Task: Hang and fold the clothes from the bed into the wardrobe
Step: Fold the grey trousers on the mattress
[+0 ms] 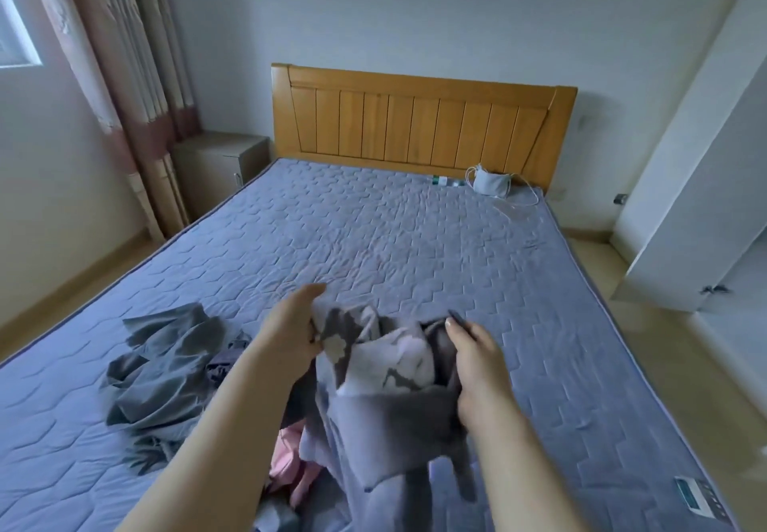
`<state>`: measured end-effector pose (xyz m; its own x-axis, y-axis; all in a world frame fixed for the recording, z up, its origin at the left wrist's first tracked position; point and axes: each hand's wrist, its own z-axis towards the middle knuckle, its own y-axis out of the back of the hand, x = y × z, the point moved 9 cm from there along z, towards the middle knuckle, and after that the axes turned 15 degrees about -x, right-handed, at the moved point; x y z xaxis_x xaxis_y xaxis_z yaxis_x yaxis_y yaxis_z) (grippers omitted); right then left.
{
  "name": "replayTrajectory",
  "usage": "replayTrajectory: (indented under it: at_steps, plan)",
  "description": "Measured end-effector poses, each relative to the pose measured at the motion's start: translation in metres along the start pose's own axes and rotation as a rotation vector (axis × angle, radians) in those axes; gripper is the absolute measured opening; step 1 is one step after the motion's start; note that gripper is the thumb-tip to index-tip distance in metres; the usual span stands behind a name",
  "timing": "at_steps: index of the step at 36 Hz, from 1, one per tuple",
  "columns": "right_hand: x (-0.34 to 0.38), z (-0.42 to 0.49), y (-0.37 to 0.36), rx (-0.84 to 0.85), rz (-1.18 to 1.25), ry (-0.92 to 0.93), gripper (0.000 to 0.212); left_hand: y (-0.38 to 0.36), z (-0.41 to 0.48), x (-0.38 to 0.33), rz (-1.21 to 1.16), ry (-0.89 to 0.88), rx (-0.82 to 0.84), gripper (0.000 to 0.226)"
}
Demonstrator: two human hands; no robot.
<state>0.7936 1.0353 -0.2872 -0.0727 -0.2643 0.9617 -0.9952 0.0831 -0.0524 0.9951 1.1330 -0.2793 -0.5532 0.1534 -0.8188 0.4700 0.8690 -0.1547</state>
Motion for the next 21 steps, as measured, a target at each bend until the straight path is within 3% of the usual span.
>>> replayTrajectory:
  at_steps: [3,5,7,9,11,14,17,21]
  plan:
    - [0.017,-0.006,-0.023,0.049,0.055,0.05,0.015,-0.006,-0.015,0.0,0.222,-0.217,0.044,0.051]
    - [0.021,-0.012,-0.035,0.088,0.057,0.085,0.016,-0.022,-0.038,0.0,0.333,-0.361,0.271,0.061]
    - [0.017,-0.017,-0.045,0.123,0.061,0.071,0.015,-0.038,-0.066,0.011,0.445,-0.383,0.561,0.064]
    - [0.009,-0.023,-0.052,0.168,0.104,0.005,0.014,-0.046,-0.076,0.021,0.549,-0.421,0.706,0.077]
    - [0.002,-0.028,-0.059,0.22,0.136,-0.044,0.013,-0.05,-0.07,0.018,0.616,-0.579,0.636,0.086]
    - [0.0,-0.036,-0.067,0.297,0.114,-0.003,0.01,-0.038,-0.047,0.009,0.675,-0.725,0.343,0.08]
    - [0.005,-0.041,-0.066,0.331,0.098,0.027,0.008,-0.028,-0.037,0.011,0.601,-0.677,0.238,0.059]
    - [0.013,-0.039,-0.056,0.361,0.125,0.073,0.023,-0.017,-0.038,0.009,0.243,-0.447,0.262,0.038]
